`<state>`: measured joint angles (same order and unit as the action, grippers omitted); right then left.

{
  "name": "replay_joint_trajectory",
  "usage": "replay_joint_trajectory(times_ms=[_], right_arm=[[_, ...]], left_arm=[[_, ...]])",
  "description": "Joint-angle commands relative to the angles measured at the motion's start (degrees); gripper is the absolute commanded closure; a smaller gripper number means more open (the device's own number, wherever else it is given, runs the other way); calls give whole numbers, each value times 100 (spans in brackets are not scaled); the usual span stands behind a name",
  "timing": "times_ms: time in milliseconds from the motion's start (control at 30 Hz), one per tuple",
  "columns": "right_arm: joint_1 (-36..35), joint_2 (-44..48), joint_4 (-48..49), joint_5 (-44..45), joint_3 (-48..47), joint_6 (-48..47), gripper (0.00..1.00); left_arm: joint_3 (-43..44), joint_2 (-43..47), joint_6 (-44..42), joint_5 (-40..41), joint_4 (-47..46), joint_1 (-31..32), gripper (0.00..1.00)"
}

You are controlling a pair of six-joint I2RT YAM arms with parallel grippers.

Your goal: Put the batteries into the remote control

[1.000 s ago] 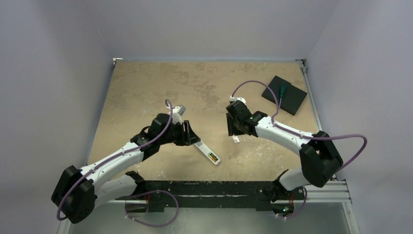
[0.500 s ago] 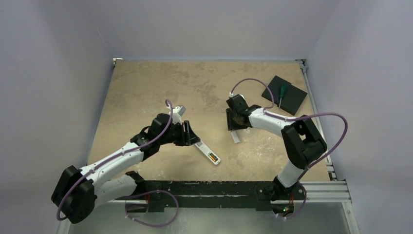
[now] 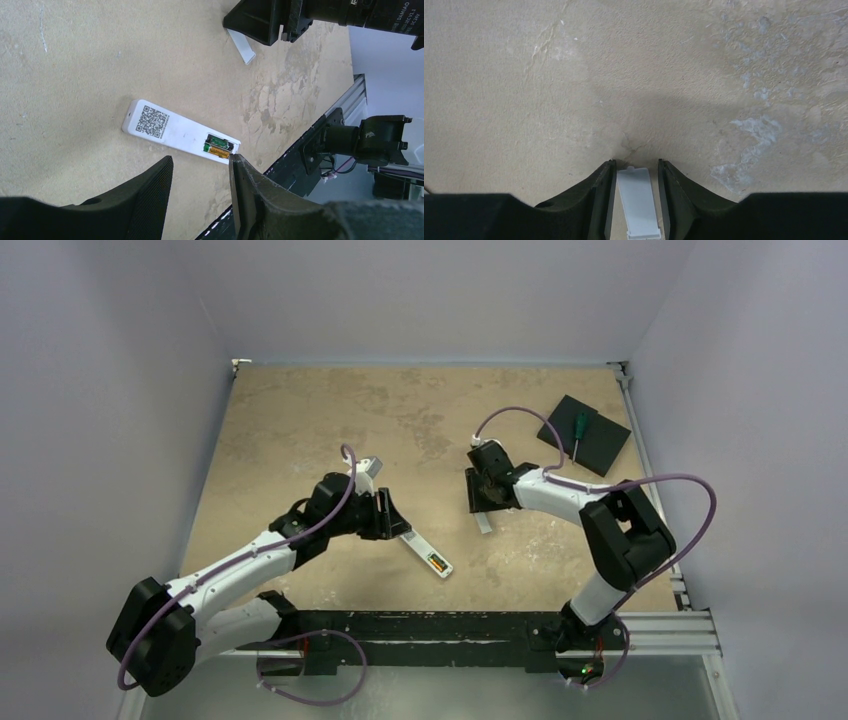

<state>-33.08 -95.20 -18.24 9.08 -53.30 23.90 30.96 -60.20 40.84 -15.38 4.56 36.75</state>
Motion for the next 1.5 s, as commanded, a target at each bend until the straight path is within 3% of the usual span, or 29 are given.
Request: replay_joint_trajectory(times_ms=[0, 400, 1067, 1467], right_arm=[[0, 124, -14, -35, 311, -65, 57], [-374, 754, -63, -108, 1095, 324, 64], [-2721, 2340, -1022, -72, 1940, 2275, 70], [-3916, 2172, -1322, -99, 1858, 3032, 70]], left_arm=[[7, 42, -138, -71, -95, -35, 55], [-33, 105, -138, -114, -129, -32, 55], [-80, 67, -98, -270, -285, -26, 55], [-72, 44, -102, -283, -271, -21, 55]])
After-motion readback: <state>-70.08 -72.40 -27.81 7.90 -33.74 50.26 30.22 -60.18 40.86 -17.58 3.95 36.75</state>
